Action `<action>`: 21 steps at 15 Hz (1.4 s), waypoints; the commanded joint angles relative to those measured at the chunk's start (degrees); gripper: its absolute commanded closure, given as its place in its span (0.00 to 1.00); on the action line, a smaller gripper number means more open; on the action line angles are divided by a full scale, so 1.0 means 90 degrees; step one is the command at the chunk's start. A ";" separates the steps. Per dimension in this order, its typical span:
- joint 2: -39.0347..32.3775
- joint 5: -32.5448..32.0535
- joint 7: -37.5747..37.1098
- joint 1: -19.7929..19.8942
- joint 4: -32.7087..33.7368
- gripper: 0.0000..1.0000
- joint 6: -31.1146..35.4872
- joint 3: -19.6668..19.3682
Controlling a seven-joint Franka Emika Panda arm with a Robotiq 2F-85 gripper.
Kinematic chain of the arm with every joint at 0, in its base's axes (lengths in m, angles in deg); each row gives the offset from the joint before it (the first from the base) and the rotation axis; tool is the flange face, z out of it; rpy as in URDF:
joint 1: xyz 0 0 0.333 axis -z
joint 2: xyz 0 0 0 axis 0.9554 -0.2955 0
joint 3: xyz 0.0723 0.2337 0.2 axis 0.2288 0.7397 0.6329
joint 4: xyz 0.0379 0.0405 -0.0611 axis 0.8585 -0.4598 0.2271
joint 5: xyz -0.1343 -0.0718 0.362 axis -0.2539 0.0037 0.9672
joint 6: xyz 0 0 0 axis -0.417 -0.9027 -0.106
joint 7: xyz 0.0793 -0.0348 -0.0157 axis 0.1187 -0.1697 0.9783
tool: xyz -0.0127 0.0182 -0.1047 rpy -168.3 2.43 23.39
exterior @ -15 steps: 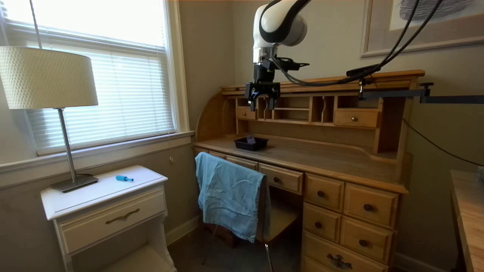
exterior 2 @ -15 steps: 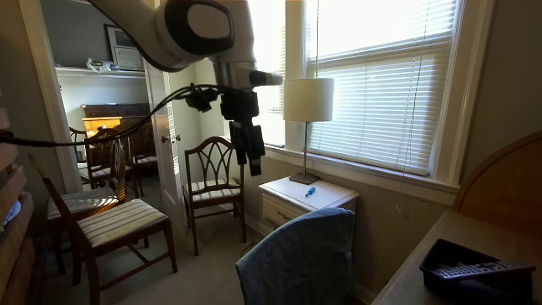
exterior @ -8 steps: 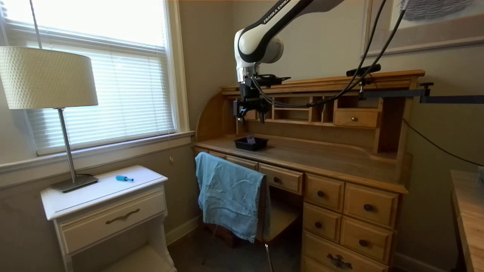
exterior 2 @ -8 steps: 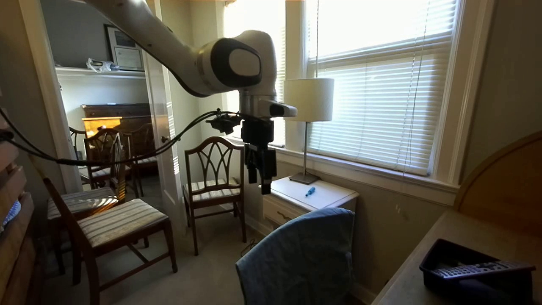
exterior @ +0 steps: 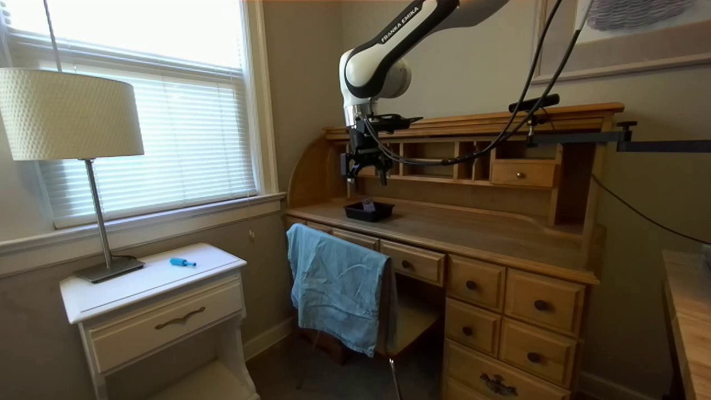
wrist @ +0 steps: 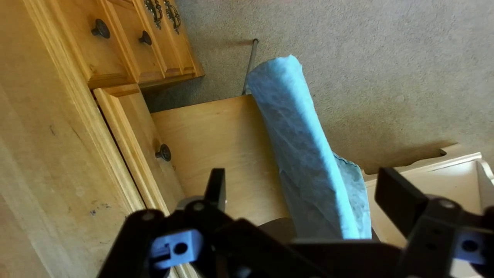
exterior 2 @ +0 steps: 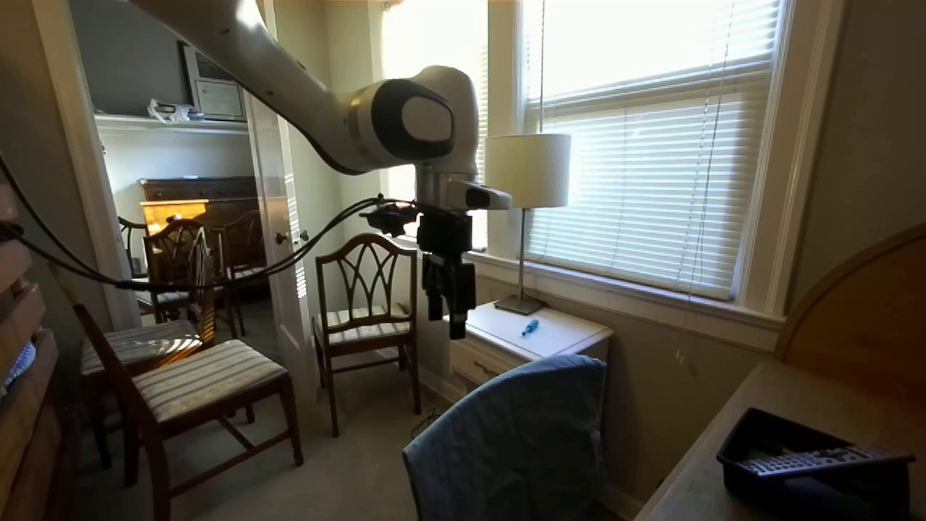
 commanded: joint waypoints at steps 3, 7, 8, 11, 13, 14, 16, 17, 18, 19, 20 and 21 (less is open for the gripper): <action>-0.0444 -0.0164 0.0613 -0.0057 0.0223 0.00 0.0624 -0.0122; -0.0890 -0.0328 0.1109 -0.0098 0.0362 0.00 0.1486 -0.0194; -0.1022 -0.0313 0.1174 -0.0100 0.0443 0.00 0.1653 -0.0183; -0.1406 -0.0290 0.1233 -0.0181 0.0730 0.00 0.2051 -0.0183; -0.1662 -0.0242 0.1165 -0.0266 0.1002 0.00 0.2170 -0.0182; -0.1778 -0.0228 0.1183 -0.0296 0.1138 0.00 0.2159 -0.0172; -0.2055 -0.0250 0.1210 -0.0360 0.1466 0.00 0.2079 -0.0202; -0.2212 -0.0290 0.1202 -0.0405 0.1666 0.00 0.2008 -0.0250; -0.2340 -0.0322 0.1182 -0.0448 0.1814 0.00 0.1989 -0.0301; -0.2457 -0.0325 0.1171 -0.0473 0.1965 0.00 0.1967 -0.0334; -0.2581 -0.0332 0.1156 -0.0501 0.2147 0.00 0.1883 -0.0380; -0.2654 -0.0331 0.1137 -0.0518 0.2257 0.00 0.1839 -0.0418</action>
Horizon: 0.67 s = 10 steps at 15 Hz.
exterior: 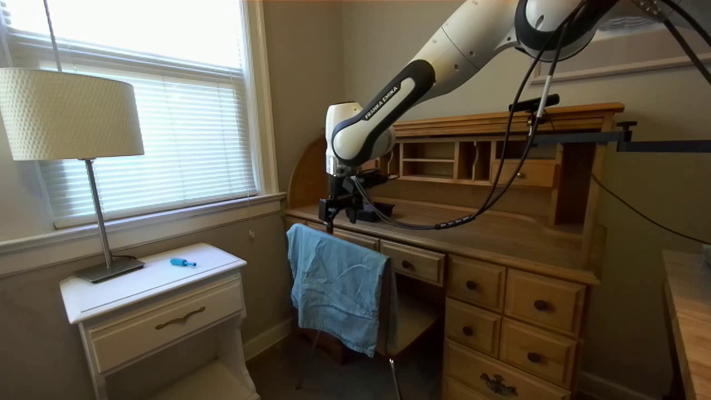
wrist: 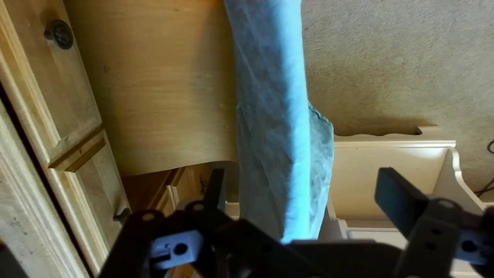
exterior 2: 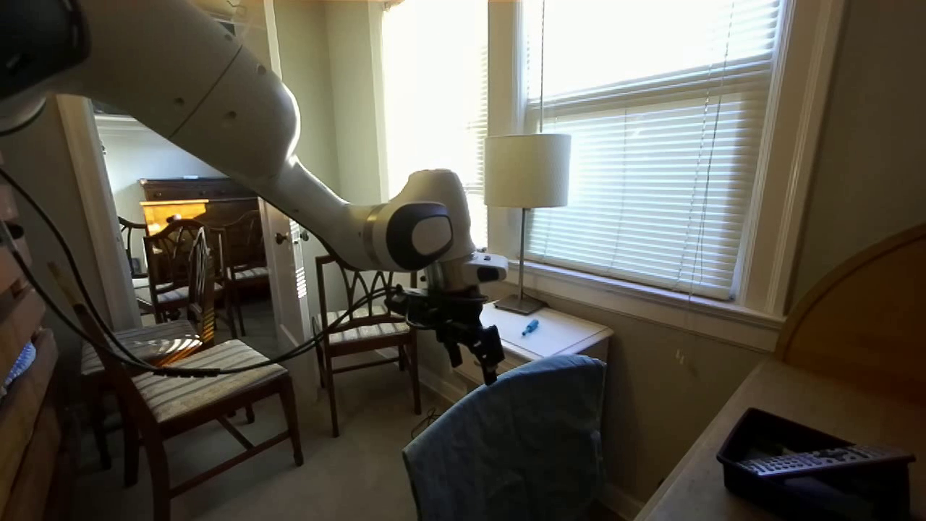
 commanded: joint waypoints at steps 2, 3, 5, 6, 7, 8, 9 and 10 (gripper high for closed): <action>-0.0251 -0.0013 -0.0012 -0.0040 0.0329 0.00 -0.0079 -0.0062; -0.0311 -0.0018 -0.0013 -0.0048 0.0414 0.00 -0.0093 -0.0081; -0.0395 -0.0040 -0.0036 -0.0054 0.0516 0.00 -0.0053 -0.0120; -0.0426 -0.0042 0.0042 -0.0034 0.0553 0.00 -0.0023 -0.0092; -0.0498 -0.0049 0.0082 -0.0026 0.0648 0.00 -0.0011 -0.0082; -0.0544 -0.0044 0.0073 -0.0024 0.0688 0.00 -0.0005 -0.0080; -0.0602 -0.0041 0.0087 -0.0021 0.0760 0.00 -0.0026 -0.0073; -0.0635 -0.0056 0.0078 -0.0036 0.0791 0.00 -0.0041 -0.0087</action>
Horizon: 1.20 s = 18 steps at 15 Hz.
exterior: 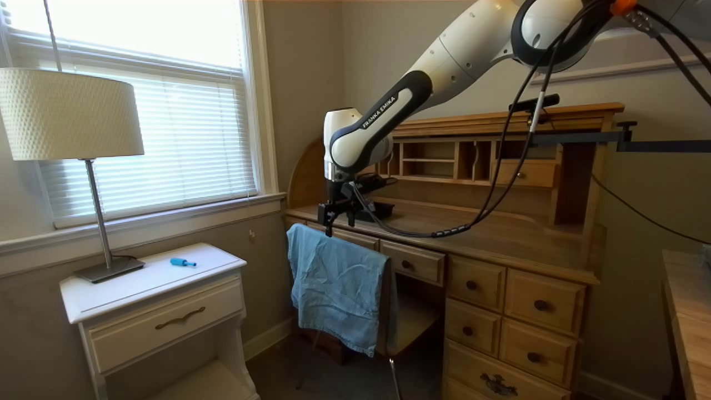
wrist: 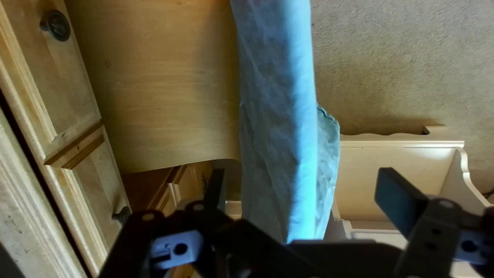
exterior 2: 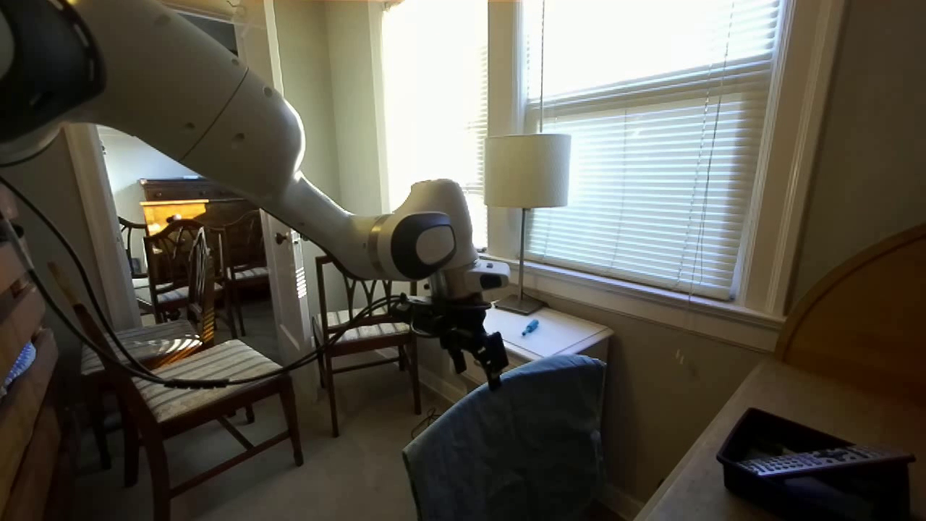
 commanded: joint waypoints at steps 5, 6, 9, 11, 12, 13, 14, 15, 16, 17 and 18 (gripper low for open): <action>-0.0429 -0.0053 0.0086 0.0004 0.0519 0.26 -0.0034 0.0017; -0.0455 -0.0055 0.0089 0.0005 0.0561 0.31 -0.0048 0.0014; -0.0518 -0.0050 0.0081 0.0006 0.0634 0.46 -0.0051 0.0012; -0.0537 -0.0050 0.0076 0.0004 0.0657 0.61 -0.0055 0.0009; -0.0542 -0.0052 0.0072 0.0001 0.0669 0.69 -0.0055 0.0005; -0.0549 -0.0052 0.0071 0.0002 0.0687 0.75 -0.0051 0.0003; -0.0556 -0.0055 0.0069 0.0000 0.0698 0.81 -0.0056 -0.0001; -0.0560 -0.0055 0.0068 -0.0001 0.0702 0.89 -0.0057 -0.0001; -0.0565 -0.0055 0.0068 -0.0002 0.0708 0.95 -0.0059 0.0000; -0.0568 -0.0055 0.0063 -0.0005 0.0711 0.99 -0.0062 -0.0001; -0.0547 -0.0055 0.0061 -0.0016 0.0698 1.00 -0.0073 0.0002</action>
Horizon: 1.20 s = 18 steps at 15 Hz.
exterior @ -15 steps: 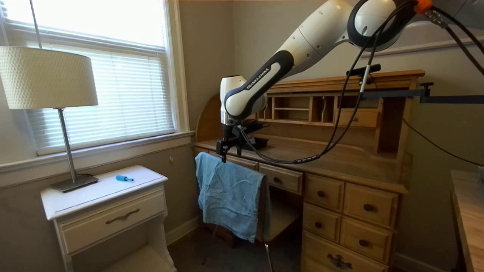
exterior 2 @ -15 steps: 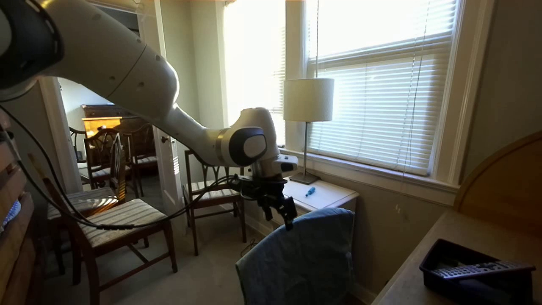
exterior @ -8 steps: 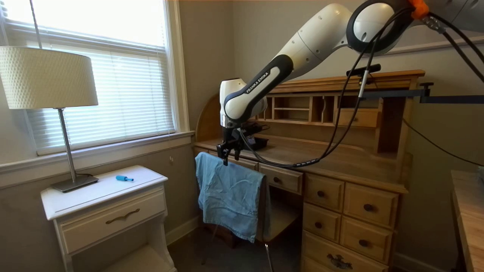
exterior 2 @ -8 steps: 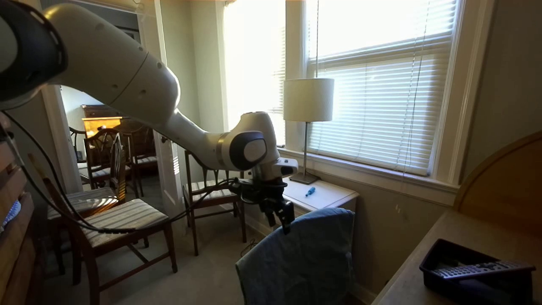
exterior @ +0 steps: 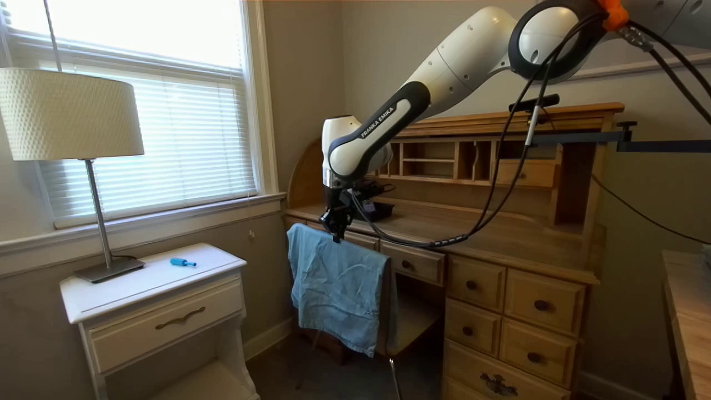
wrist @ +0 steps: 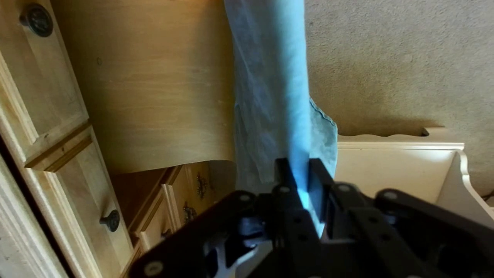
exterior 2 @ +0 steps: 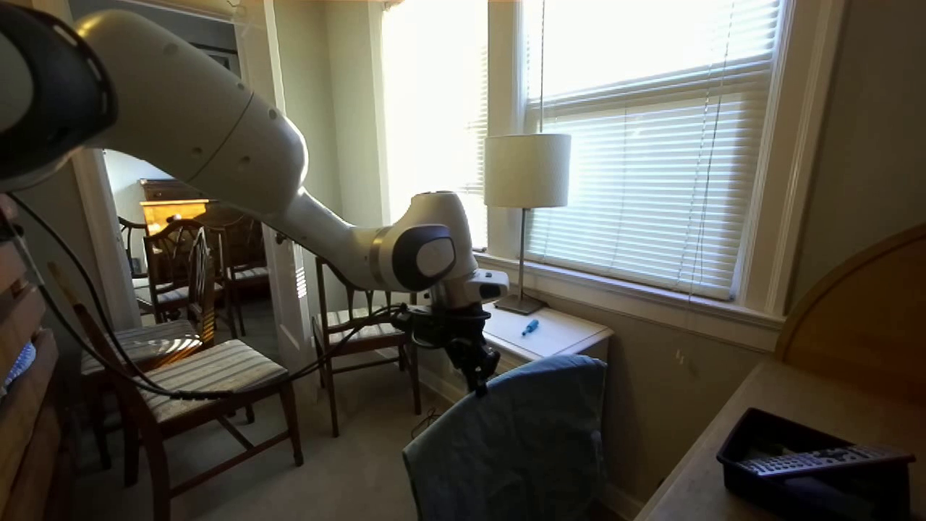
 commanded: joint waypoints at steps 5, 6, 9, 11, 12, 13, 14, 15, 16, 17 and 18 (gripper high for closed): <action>0.0058 -0.0087 0.0007 -0.0050 0.0077 0.96 0.0026 -0.0075; 0.0114 -0.0099 -0.0004 -0.0062 0.0023 0.96 0.0063 -0.0090; 0.0282 -0.0111 -0.0042 -0.0089 -0.0163 0.96 0.0176 -0.0124; 0.0472 -0.0078 -0.0036 -0.0110 -0.0402 0.96 0.0332 -0.0165; 0.0548 -0.0073 -0.0041 -0.0120 -0.0486 0.96 0.0418 -0.0170; 0.0564 -0.0116 -0.0076 -0.0127 -0.0436 0.96 0.0500 -0.0159; 0.0632 -0.0121 -0.0078 -0.0143 -0.0443 0.96 0.0632 -0.0180; 0.0717 -0.0151 -0.0102 -0.0177 -0.0451 0.96 0.0729 -0.0228; 0.0770 -0.0160 -0.0121 -0.0198 -0.0423 0.96 0.0780 -0.0257; 0.0829 -0.0158 -0.0135 -0.0209 -0.0413 0.96 0.0801 -0.0277; 0.0858 -0.0143 -0.0102 -0.0203 -0.0385 0.96 0.0774 -0.0262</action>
